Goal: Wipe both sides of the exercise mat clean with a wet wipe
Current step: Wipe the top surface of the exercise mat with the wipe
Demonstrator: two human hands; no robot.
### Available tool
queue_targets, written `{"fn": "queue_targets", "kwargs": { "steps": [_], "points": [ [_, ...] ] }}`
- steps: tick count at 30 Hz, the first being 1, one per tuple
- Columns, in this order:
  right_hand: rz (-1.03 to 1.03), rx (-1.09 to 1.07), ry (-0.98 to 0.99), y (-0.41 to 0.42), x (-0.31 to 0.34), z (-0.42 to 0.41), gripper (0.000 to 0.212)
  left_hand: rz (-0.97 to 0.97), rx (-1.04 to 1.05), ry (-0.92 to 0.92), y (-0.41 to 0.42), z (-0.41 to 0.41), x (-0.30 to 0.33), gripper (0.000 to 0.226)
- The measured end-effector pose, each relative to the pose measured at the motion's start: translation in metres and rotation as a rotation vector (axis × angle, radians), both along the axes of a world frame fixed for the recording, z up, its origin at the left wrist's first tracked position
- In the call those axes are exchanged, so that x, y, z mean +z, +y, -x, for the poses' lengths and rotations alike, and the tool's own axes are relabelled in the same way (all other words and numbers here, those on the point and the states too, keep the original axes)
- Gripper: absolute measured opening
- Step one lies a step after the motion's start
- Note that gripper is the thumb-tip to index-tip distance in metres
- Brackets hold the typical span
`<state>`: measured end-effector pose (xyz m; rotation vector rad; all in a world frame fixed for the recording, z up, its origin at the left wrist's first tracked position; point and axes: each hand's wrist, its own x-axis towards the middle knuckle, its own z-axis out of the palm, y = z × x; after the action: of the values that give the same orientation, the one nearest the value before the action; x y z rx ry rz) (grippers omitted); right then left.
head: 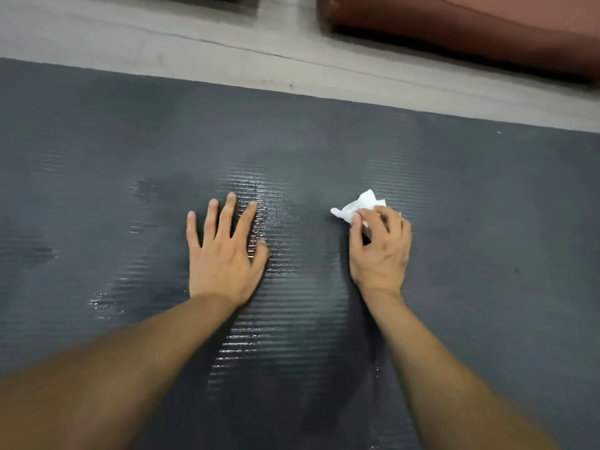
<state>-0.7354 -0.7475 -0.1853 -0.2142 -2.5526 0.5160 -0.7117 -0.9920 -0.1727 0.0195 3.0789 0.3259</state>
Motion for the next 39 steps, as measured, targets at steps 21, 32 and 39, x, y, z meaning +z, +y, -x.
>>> {"fn": "queue_targets", "kwargs": {
  "steps": [21, 32, 39],
  "points": [
    [0.109, -0.213, -0.139, 0.039, 0.035, 0.239, 0.031, 0.07, 0.012, -0.007, 0.007, 0.017, 0.002, 0.072],
    [-0.068, 0.646, -0.347, -0.146, 0.027, 0.237, 0.029, 0.09, 0.006, -0.009, 0.005, 0.019, 0.0, 0.075],
    [0.007, -0.107, -0.223, 0.055, 0.026, 0.231, 0.03, 0.071, 0.006, -0.015, 0.006, 0.018, 0.002, 0.074]
  ]
}}
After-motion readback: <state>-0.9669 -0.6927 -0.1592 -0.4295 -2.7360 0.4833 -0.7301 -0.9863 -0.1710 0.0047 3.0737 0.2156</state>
